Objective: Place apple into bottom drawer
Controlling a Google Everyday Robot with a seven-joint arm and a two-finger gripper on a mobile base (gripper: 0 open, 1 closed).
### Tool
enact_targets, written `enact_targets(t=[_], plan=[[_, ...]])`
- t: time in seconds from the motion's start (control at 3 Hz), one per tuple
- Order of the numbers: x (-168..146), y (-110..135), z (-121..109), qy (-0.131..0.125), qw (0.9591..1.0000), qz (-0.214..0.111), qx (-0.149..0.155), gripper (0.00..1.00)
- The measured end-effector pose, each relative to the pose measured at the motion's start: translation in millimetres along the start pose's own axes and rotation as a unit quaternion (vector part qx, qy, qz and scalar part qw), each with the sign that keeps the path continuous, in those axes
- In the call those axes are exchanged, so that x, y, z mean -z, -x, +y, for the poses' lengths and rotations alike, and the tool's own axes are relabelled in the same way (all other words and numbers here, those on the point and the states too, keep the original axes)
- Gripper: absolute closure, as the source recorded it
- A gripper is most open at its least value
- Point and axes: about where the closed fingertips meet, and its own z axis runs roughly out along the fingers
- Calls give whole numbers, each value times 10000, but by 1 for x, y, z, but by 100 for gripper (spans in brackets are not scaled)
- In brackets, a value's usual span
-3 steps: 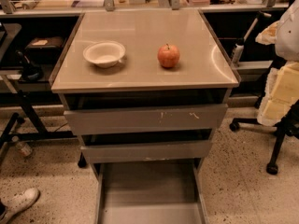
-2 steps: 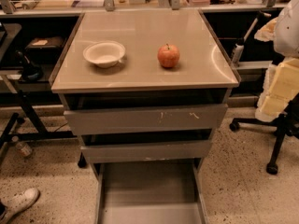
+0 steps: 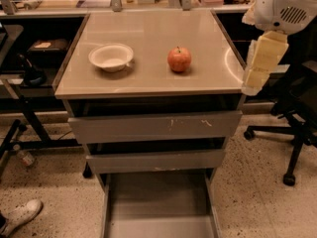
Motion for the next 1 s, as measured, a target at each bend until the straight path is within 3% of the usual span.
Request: enact_targets(t=[0.67,1.0], plan=[[-5,14,-14,-43,9998,-203,31,0],[-34,29,-51,62,9996,-214,-157,0]])
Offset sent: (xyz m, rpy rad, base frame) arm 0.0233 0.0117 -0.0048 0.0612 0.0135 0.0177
